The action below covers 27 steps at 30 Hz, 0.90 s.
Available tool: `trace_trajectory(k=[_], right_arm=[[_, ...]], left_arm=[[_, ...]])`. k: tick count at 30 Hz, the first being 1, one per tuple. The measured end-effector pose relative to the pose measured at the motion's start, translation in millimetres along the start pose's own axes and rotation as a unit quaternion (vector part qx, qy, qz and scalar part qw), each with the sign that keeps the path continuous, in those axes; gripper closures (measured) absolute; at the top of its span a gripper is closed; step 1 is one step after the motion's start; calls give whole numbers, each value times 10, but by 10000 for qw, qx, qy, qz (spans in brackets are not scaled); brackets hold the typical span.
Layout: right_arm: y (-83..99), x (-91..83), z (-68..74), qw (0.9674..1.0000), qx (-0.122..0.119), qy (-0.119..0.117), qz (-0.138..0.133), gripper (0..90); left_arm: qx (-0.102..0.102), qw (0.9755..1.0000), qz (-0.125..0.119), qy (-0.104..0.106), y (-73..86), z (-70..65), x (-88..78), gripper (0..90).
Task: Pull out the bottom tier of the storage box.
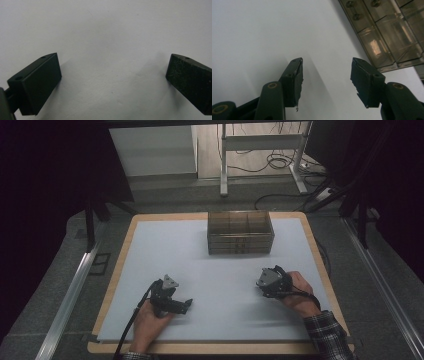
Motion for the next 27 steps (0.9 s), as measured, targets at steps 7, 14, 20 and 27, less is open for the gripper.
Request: trace_trajectory(k=[7, 14, 20, 27], right_arm=[[-62, 76, -22, 9993, -289, 248, 33, 437], [-110, 153, -34, 9967, -603, 534, 113, 450], [-130, 233, -46, 9928, -892, 787, 158, 476], [-174, 358, -43, 9878, -1185, 961, 299, 492]], left_arm=[[-1, 10000, -1, 0, 0, 0, 0, 0], [-1, 10000, -1, 0, 0, 0, 0, 0], [-2, 10000, 0, 0, 0, 0, 0, 0], [0, 10000, 0, -2, 0, 0, 0, 0]])
Point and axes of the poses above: each handheld gripper's, and its own axes: x roughly forward along the jaws, y roughly out of its underside, z roughly to its left, the point moved 3 cm from there along x, roughly forward along the jaws, and after that the axes turned 11 degrees about -x, right-handed, at the moved point
